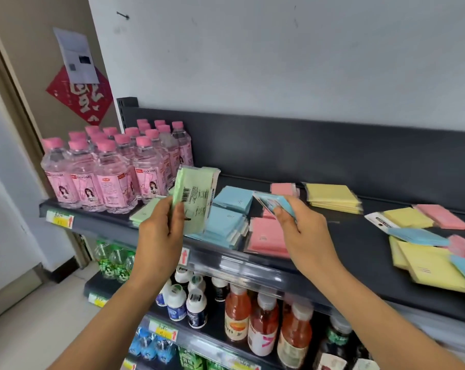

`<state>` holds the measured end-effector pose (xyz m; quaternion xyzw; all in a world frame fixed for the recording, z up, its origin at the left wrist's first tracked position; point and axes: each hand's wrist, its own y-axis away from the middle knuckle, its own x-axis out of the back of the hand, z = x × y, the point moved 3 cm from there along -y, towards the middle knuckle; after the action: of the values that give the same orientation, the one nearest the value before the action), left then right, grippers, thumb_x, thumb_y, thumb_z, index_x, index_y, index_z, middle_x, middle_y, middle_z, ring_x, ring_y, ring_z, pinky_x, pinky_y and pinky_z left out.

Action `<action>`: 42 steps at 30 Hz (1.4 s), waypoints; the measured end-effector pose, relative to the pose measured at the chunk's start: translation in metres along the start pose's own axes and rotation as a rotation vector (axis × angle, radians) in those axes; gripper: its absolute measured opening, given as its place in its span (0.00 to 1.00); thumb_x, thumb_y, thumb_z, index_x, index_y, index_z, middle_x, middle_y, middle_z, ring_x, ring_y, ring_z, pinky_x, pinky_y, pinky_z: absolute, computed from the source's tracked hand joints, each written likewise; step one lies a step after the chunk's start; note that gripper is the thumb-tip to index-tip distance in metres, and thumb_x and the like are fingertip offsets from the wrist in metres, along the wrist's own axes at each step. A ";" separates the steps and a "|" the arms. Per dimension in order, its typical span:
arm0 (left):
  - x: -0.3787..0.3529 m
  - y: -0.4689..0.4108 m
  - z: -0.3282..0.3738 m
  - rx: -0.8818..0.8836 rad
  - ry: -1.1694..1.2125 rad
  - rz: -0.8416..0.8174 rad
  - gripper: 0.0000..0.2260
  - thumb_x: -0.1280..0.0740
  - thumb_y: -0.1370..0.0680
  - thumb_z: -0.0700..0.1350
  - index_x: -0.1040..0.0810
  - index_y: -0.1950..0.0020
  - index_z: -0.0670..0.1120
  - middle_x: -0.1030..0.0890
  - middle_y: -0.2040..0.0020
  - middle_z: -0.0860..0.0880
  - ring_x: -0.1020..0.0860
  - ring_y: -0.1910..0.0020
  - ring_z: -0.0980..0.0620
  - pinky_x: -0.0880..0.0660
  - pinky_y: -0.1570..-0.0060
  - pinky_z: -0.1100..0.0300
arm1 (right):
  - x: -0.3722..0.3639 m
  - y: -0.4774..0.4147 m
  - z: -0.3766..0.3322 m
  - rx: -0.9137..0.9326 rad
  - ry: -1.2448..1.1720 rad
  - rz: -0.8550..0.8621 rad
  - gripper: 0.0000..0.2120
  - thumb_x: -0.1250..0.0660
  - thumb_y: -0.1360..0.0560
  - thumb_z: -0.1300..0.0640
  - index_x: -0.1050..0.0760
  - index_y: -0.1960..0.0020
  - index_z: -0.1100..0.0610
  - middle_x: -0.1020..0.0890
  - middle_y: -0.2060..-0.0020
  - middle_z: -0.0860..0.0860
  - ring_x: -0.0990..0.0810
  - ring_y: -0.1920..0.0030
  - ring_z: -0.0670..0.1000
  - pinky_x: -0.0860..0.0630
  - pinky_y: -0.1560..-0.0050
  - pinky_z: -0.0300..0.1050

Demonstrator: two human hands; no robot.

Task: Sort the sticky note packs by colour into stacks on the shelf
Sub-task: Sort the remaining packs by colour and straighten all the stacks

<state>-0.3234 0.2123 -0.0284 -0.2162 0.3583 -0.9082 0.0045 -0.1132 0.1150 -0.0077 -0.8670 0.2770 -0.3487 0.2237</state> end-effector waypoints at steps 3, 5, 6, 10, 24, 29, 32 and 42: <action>0.000 -0.014 -0.004 -0.025 0.009 0.008 0.10 0.43 0.19 0.47 0.32 0.60 0.51 0.33 0.73 0.53 0.35 0.76 0.56 0.41 0.78 0.65 | -0.026 -0.017 -0.004 0.008 -0.040 -0.034 0.10 0.42 0.20 0.57 0.25 0.44 0.54 0.28 0.70 0.40 0.28 0.68 0.36 0.34 0.68 0.28; -0.001 -0.027 -0.004 -0.042 0.014 0.009 0.09 0.43 0.19 0.47 0.32 0.60 0.54 0.32 0.74 0.54 0.34 0.76 0.58 0.41 0.78 0.68 | -0.042 -0.028 -0.007 0.013 -0.060 -0.043 0.11 0.43 0.20 0.55 0.26 0.41 0.53 0.28 0.69 0.42 0.29 0.69 0.38 0.34 0.69 0.30; -0.001 -0.033 -0.002 -0.053 0.018 0.002 0.10 0.43 0.19 0.47 0.32 0.60 0.55 0.31 0.74 0.54 0.33 0.76 0.58 0.41 0.78 0.69 | -0.049 -0.034 -0.008 0.020 -0.067 -0.039 0.11 0.43 0.20 0.56 0.26 0.41 0.52 0.28 0.70 0.42 0.30 0.70 0.38 0.34 0.69 0.30; -0.002 -0.066 -0.005 -0.122 -0.014 -0.015 0.11 0.43 0.19 0.47 0.34 0.62 0.56 0.28 0.75 0.57 0.33 0.77 0.58 0.41 0.79 0.70 | -0.068 -0.054 -0.009 0.015 -0.115 -0.007 0.11 0.43 0.20 0.57 0.25 0.41 0.53 0.33 0.75 0.43 0.31 0.72 0.41 0.36 0.70 0.31; 0.011 -0.097 -0.059 -0.383 -0.120 -0.139 0.06 0.43 0.20 0.43 0.34 0.53 0.55 0.36 0.73 0.60 0.30 0.72 0.66 0.35 0.73 0.74 | -0.098 -0.071 -0.006 -0.036 -0.103 0.099 0.10 0.43 0.20 0.55 0.26 0.43 0.48 0.31 0.77 0.43 0.33 0.76 0.42 0.38 0.75 0.31; 0.030 -0.101 -0.083 -0.505 -0.239 -0.337 0.12 0.43 0.22 0.44 0.23 0.44 0.43 0.20 0.59 0.51 0.22 0.66 0.55 0.27 0.67 0.69 | -0.110 -0.074 -0.014 -0.103 -0.012 0.173 0.10 0.42 0.21 0.57 0.25 0.43 0.51 0.31 0.76 0.43 0.33 0.74 0.41 0.37 0.74 0.32; 0.034 -0.101 -0.097 -0.654 -0.365 -0.407 0.14 0.40 0.26 0.38 0.21 0.44 0.40 0.17 0.51 0.43 0.17 0.58 0.44 0.19 0.64 0.54 | -0.120 -0.076 -0.020 -0.127 0.073 0.186 0.10 0.42 0.21 0.58 0.25 0.42 0.53 0.31 0.74 0.42 0.32 0.73 0.40 0.36 0.72 0.31; 0.037 -0.091 -0.134 -0.861 -0.416 -0.579 0.29 0.22 0.42 0.32 0.19 0.42 0.45 0.17 0.46 0.46 0.17 0.52 0.46 0.19 0.58 0.54 | -0.142 -0.057 -0.047 -0.163 0.244 0.282 0.14 0.41 0.21 0.58 0.34 0.61 0.43 0.33 0.75 0.43 0.32 0.73 0.39 0.37 0.73 0.31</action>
<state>-0.3968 0.3607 -0.0412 -0.4626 0.6144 -0.5825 -0.2632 -0.2148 0.2393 -0.0119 -0.7862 0.4480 -0.3927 0.1644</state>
